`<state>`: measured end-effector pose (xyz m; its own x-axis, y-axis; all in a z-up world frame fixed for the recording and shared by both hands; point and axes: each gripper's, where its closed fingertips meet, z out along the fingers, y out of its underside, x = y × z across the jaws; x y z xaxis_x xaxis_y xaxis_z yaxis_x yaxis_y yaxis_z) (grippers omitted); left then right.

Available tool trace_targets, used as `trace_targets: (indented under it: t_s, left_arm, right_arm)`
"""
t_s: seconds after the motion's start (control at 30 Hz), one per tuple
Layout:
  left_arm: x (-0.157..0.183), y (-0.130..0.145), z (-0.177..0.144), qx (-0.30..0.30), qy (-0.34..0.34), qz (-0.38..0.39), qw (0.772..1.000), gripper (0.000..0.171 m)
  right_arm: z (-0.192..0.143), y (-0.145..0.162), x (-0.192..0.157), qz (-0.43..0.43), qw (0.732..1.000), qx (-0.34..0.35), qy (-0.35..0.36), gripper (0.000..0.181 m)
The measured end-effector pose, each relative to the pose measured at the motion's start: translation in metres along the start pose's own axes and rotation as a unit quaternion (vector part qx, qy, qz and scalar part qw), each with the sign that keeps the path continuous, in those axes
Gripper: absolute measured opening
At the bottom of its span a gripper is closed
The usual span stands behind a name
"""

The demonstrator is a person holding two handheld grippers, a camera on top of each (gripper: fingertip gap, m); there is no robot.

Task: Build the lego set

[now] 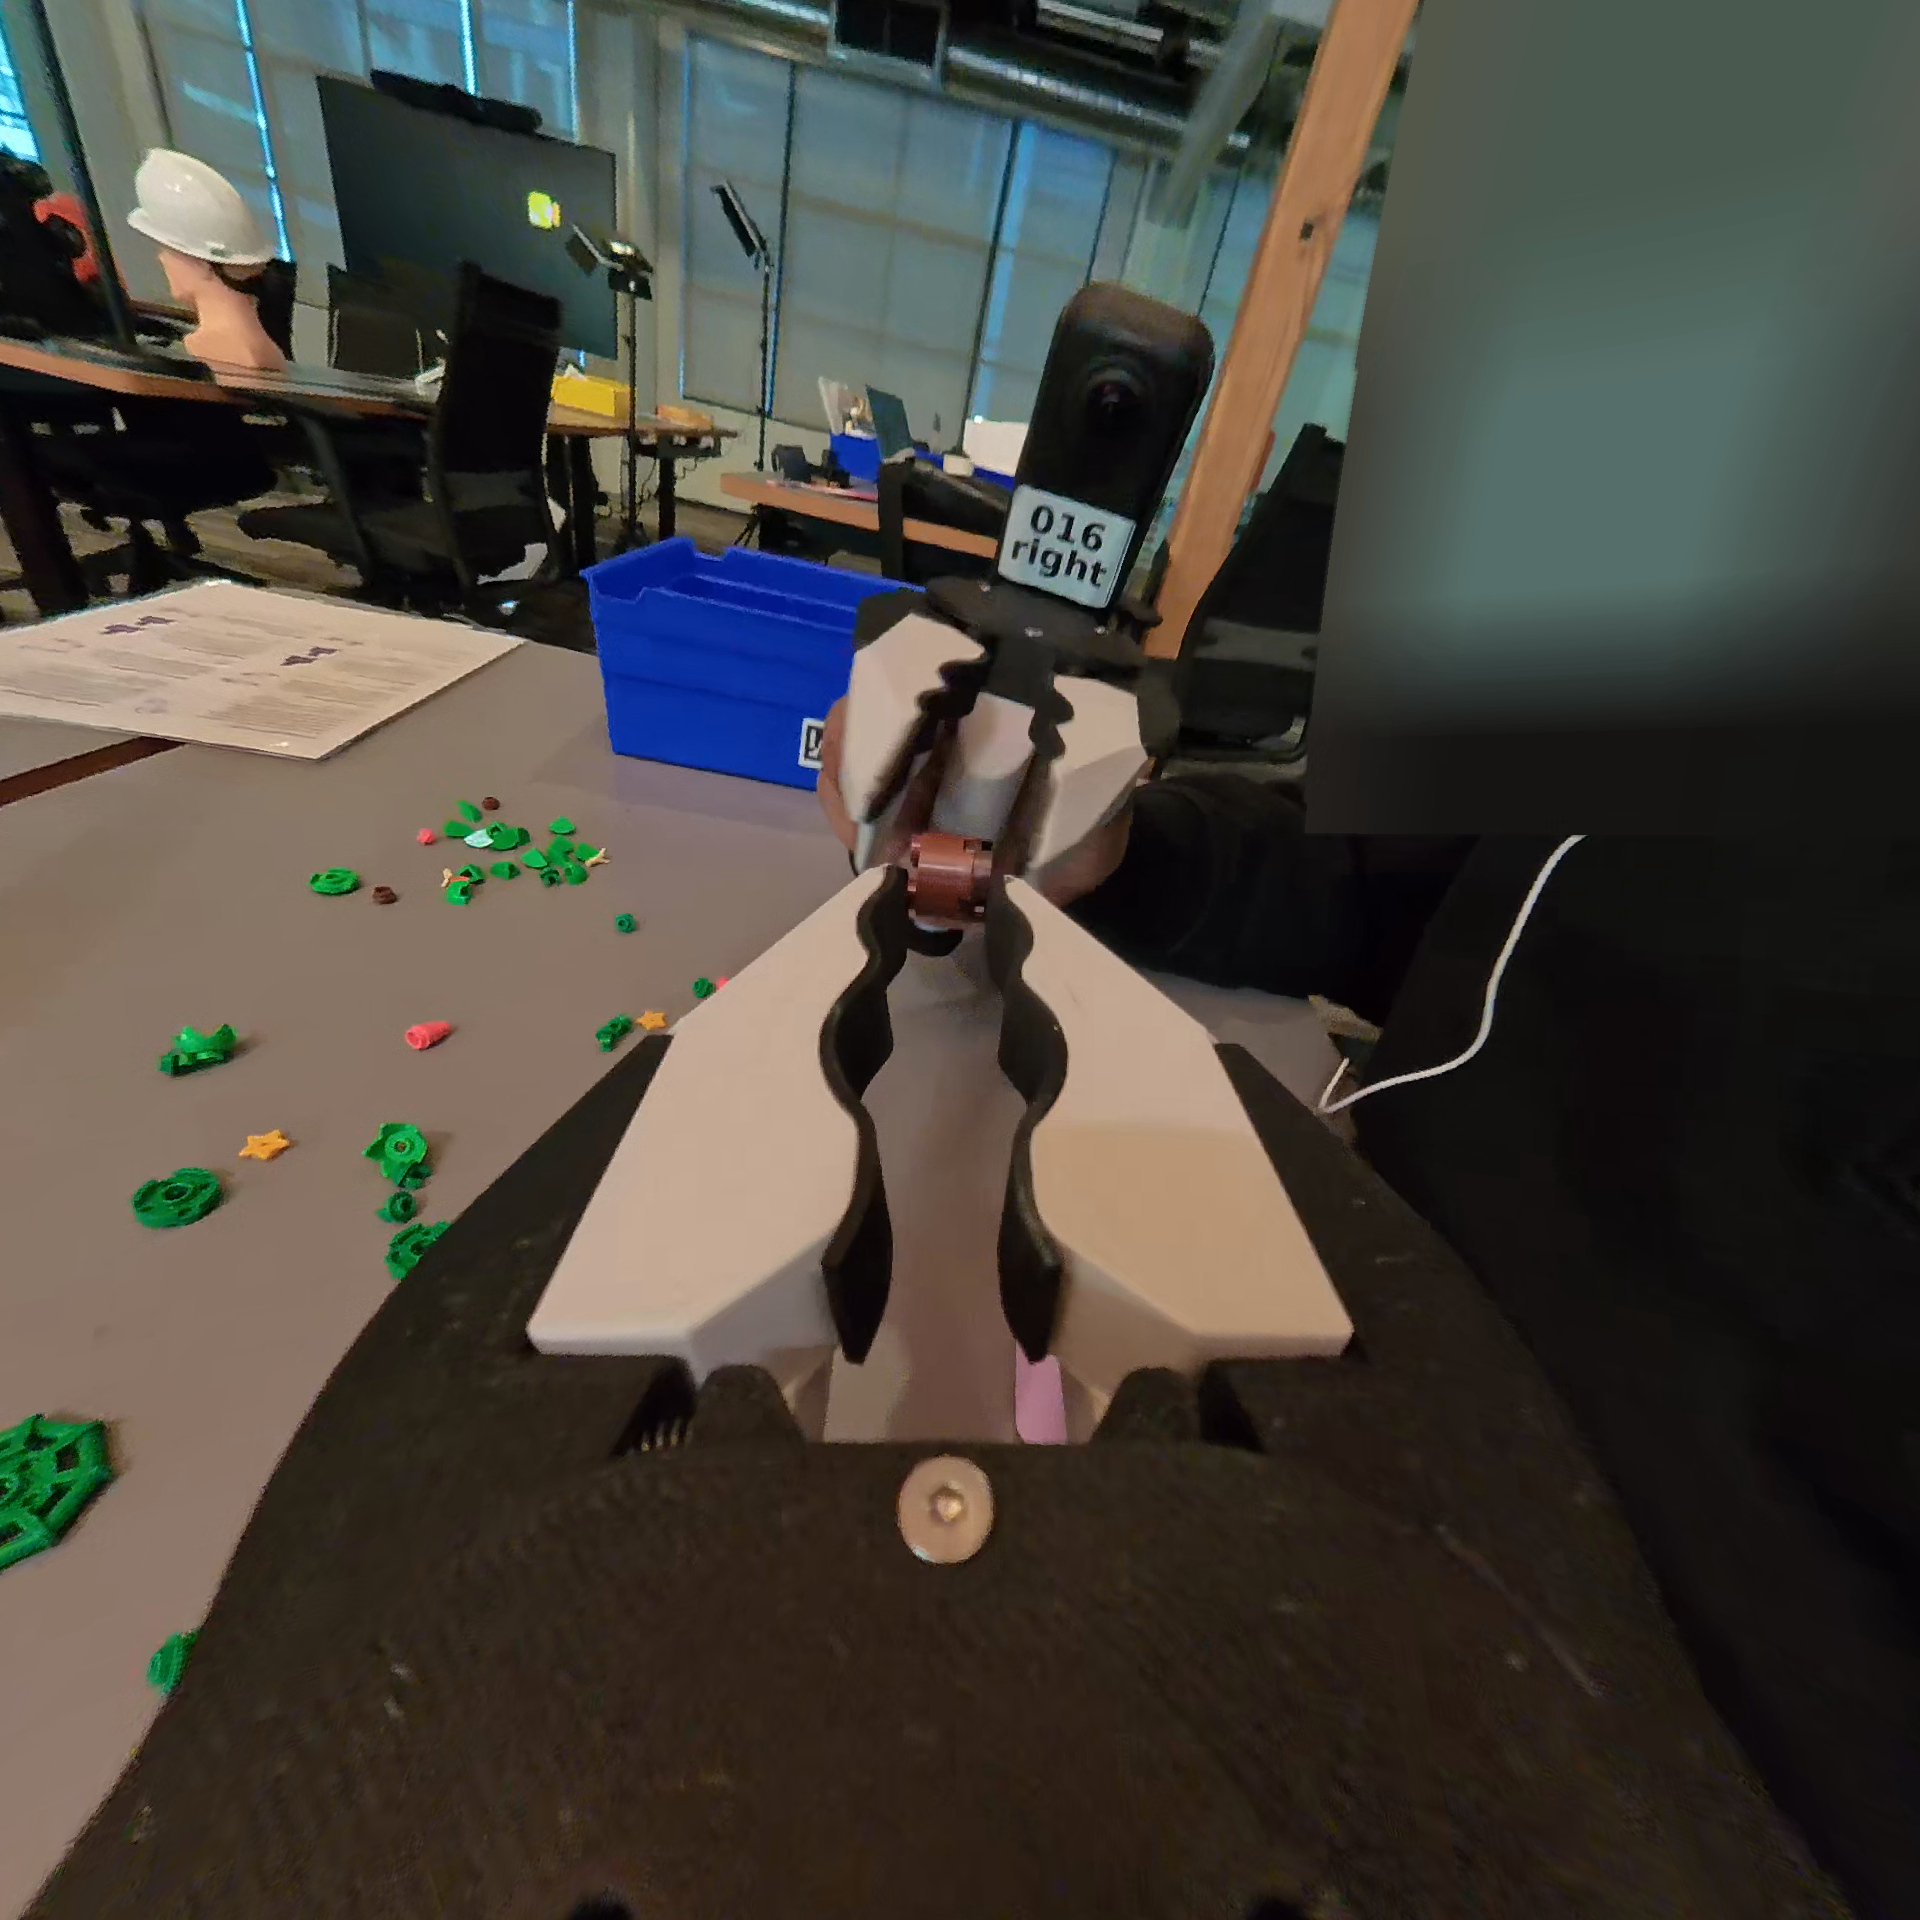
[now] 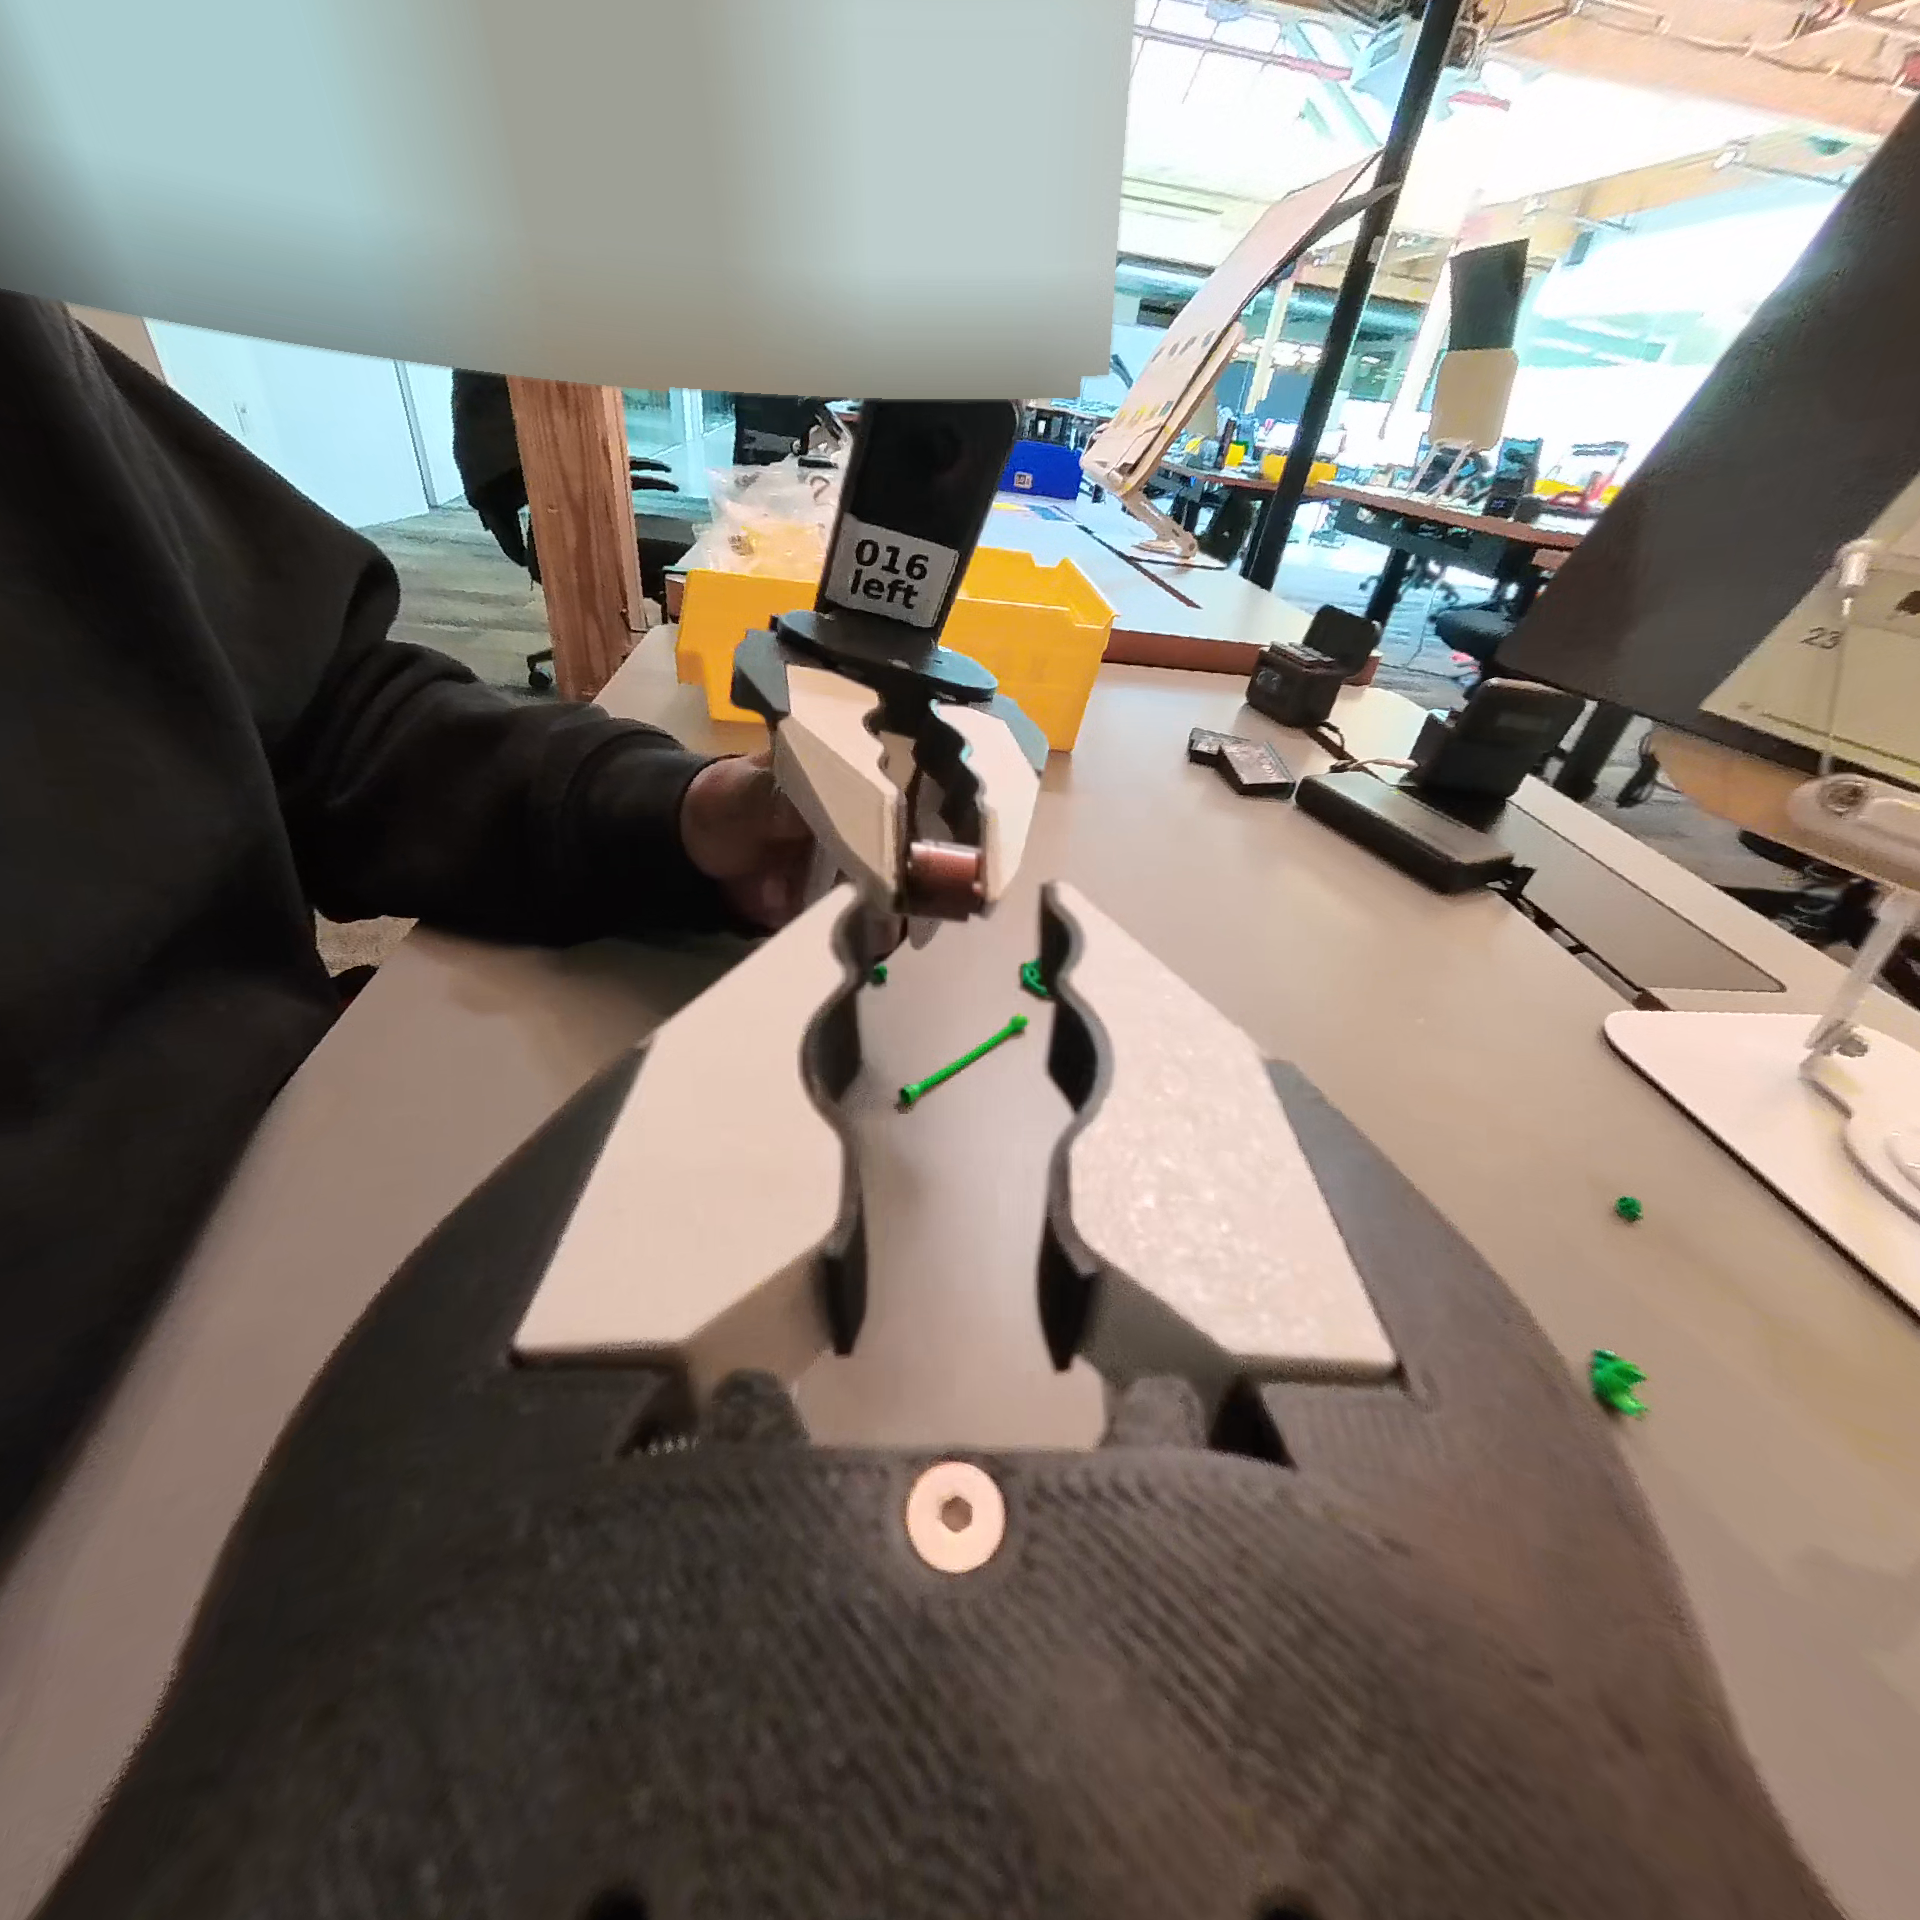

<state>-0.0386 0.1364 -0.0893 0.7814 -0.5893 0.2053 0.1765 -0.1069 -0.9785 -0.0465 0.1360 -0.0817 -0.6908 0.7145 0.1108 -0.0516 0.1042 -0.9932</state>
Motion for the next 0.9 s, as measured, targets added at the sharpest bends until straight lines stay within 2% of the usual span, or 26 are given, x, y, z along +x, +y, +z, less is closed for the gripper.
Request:
trace_targets:
  t_s: [0.13,0.37,0.47,0.53,0.6,0.73,0.8,0.9]
  left_arm:
    - [0.001,-0.009,-0.005,0.032,0.025,-0.037,0.998,0.011]
    - [0.003,-0.006,-0.003,0.025,0.027,-0.026,0.999,0.01]
    - [-0.002,0.001,0.0,-0.001,-0.006,0.017,1.0,0.01]
    - [-0.007,0.007,0.001,-0.022,-0.04,0.062,0.997,0.01]
    - [-0.013,0.011,0.001,-0.047,-0.082,0.121,0.988,0.01]
    - [-0.018,0.024,0.004,-0.105,-0.131,0.217,0.962,0.011]
    - [-0.019,0.029,0.006,-0.119,-0.141,0.245,0.952,0.011]
    - [-0.019,0.031,0.007,-0.123,-0.144,0.253,0.949,0.011]
  right_arm:
    - [-0.003,-0.004,0.001,0.046,0.999,0.019,-0.019,0.031]
    - [0.0,-0.002,-0.006,0.066,0.997,0.021,-0.044,0.025]
    - [0.003,0.0,-0.007,0.097,0.994,0.014,-0.05,0.026]
    - [0.006,0.009,0.001,0.148,0.988,-0.006,-0.039,0.03]
    - [0.007,0.015,0.004,0.204,0.978,-0.015,-0.049,0.037]
    - [0.004,0.021,0.012,0.304,0.95,-0.007,-0.067,0.033]
    - [0.004,0.026,0.012,0.343,0.935,-0.014,-0.084,0.032]
    - [0.007,0.037,0.007,0.371,0.922,-0.036,-0.103,0.029]
